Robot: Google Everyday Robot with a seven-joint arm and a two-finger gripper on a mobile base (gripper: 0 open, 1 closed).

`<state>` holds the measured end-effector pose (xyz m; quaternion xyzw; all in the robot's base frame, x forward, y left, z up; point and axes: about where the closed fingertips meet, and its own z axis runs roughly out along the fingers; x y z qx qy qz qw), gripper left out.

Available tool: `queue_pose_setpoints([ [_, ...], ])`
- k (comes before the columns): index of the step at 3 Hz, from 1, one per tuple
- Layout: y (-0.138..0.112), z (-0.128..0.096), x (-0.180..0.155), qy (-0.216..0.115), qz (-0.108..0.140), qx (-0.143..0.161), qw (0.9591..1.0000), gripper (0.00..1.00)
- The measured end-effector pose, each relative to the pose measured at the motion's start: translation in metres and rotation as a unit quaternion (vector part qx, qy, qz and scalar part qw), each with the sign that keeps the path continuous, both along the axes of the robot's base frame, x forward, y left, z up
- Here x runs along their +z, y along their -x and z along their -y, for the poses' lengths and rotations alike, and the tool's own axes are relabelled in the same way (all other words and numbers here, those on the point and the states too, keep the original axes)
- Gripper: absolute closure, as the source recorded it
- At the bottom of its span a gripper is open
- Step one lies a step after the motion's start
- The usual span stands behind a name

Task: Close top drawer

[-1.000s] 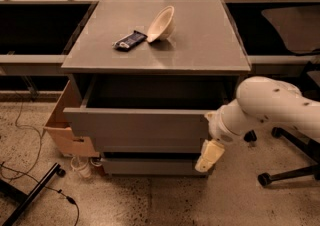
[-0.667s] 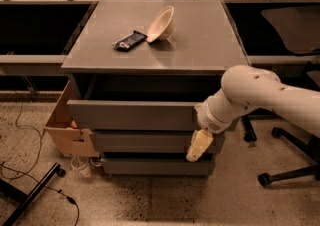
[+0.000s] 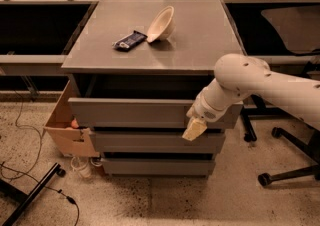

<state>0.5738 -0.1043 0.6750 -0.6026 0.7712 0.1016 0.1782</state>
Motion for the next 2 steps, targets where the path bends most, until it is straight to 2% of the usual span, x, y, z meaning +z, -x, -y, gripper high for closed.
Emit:
queue_pose_setpoints([
  [1,-0.015,0.001,0.001,0.010,-0.001,-0.007,0.9999,0.65],
  [2,-0.033,0.000,0.001,0.025,-0.002,-0.010,0.9996,0.63],
])
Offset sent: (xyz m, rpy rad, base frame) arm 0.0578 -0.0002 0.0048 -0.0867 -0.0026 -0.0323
